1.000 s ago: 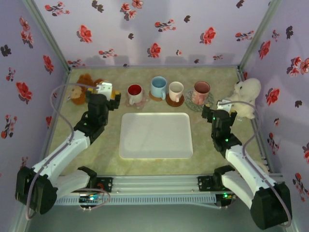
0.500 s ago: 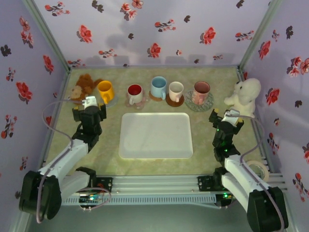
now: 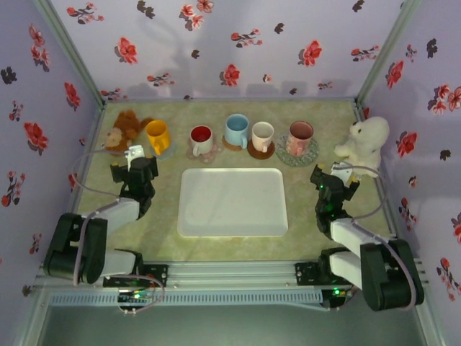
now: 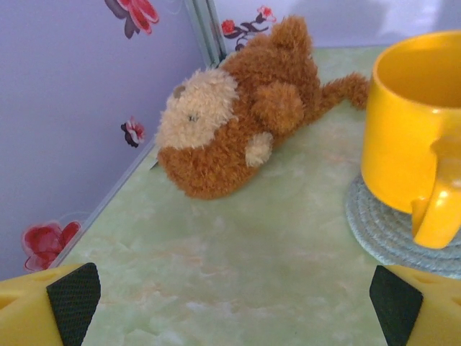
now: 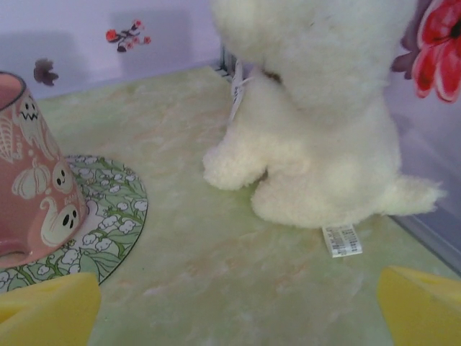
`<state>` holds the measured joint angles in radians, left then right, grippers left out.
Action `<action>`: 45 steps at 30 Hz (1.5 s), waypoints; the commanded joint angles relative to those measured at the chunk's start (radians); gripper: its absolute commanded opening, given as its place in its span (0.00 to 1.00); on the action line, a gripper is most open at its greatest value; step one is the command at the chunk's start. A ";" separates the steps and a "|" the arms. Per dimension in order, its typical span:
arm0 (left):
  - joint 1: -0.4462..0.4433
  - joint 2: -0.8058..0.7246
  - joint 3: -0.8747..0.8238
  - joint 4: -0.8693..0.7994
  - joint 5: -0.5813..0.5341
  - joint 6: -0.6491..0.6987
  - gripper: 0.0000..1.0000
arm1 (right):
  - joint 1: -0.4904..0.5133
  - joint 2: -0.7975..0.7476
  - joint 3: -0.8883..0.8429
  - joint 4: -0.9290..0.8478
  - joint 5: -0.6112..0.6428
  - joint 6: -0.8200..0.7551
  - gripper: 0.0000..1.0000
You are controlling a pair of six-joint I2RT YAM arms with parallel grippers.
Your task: Place the cup by the coaster
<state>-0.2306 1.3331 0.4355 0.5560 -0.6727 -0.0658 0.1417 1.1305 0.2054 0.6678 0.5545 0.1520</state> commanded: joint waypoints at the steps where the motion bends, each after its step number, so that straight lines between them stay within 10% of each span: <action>1: 0.020 0.031 -0.008 0.131 -0.022 0.025 0.99 | -0.009 0.066 0.069 0.085 -0.013 -0.023 0.99; 13: 0.107 0.148 -0.132 0.512 0.108 0.055 0.99 | -0.033 0.260 0.132 0.163 -0.163 -0.095 0.99; 26: 0.206 0.170 -0.113 0.435 0.377 0.000 0.99 | -0.065 0.350 0.189 0.124 -0.305 -0.106 0.99; 45: 0.215 0.217 -0.067 0.392 0.413 0.011 0.99 | -0.134 0.416 0.212 0.136 -0.400 -0.055 0.99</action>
<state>-0.0257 1.5436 0.3527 0.9489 -0.2680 -0.0502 0.0128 1.5394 0.4000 0.7906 0.1654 0.0795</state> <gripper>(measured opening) 0.994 0.991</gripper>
